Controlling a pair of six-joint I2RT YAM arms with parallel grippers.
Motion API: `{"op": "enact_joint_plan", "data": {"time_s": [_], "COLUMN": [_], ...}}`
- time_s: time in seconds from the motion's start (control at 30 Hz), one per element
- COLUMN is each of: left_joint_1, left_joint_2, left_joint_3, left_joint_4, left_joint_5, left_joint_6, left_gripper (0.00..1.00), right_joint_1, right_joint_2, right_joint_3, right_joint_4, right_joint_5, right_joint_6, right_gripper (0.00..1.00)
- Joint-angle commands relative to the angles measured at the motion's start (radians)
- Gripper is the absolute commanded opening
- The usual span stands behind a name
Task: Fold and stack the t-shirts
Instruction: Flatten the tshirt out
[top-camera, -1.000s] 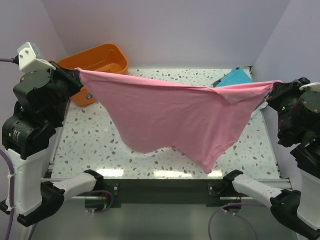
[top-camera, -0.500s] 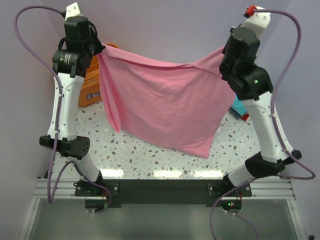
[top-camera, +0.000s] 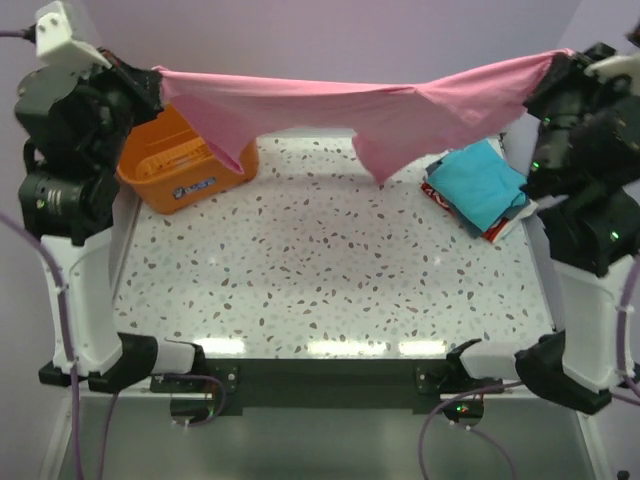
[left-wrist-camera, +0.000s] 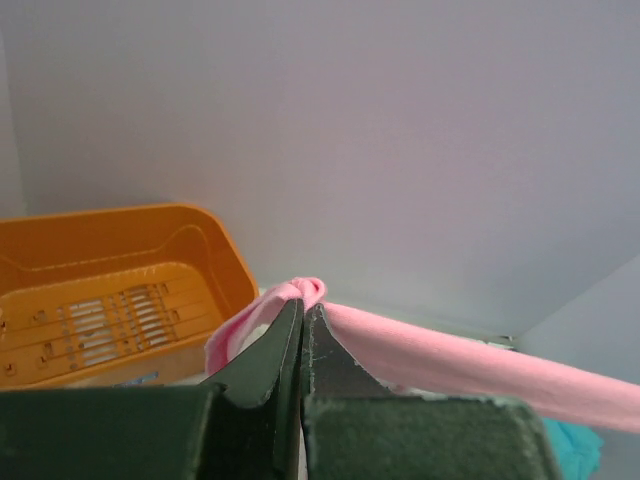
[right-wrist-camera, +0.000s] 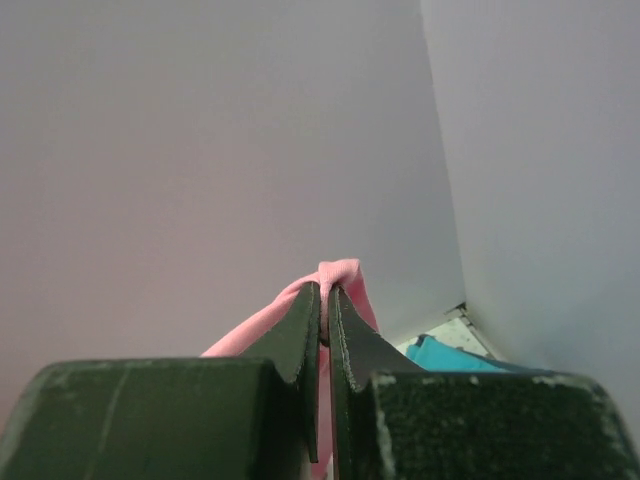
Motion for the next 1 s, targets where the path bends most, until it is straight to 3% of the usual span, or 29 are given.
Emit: {"op": "enact_joint_plan", "data": {"time_s": [0.0,0.3,0.47,0.6,0.7,0.83,0.97], "left_joint_1": [0.004,0.004,0.004,0.002,0.002,0.004,0.002], "left_joint_2": [-0.109,-0.367,-0.384,-0.364,-0.352,-0.312,-0.261], "left_joint_3": [-0.058,-0.115,0.073,0.107,0.017,-0.141,-0.444], "left_joint_4": [-0.008,-0.138,-0.233,-0.229,-0.188,-0.132,-0.002], "left_joint_5": [0.007,0.074,0.112,0.146,0.118,0.013,-0.101], "left_joint_6": [0.003,-0.059,-0.069,-0.083,-0.092,-0.089,-0.098], "left_gripper": [0.0,0.0,0.0,0.0,0.0,0.0,0.0], "right_joint_1": [-0.007,-0.007,-0.007,-0.007,-0.007,-0.007,-0.007], "right_joint_2": [-0.115,-0.329,-0.402,-0.369,-0.338,-0.291,-0.218], "right_joint_3": [-0.015,0.01,0.085,0.191,0.162,-0.039,-0.243], "right_joint_4": [-0.111,-0.426,-0.507,-0.54,-0.506,-0.402,-0.247], "right_joint_5": [-0.084,-0.274,-0.387,-0.388,-0.301,-0.114,0.025], "right_joint_6": [0.103,0.237,0.28,0.26,0.24,0.209,0.203], "right_gripper": [0.0,0.0,0.0,0.0,0.0,0.0,0.0]}}
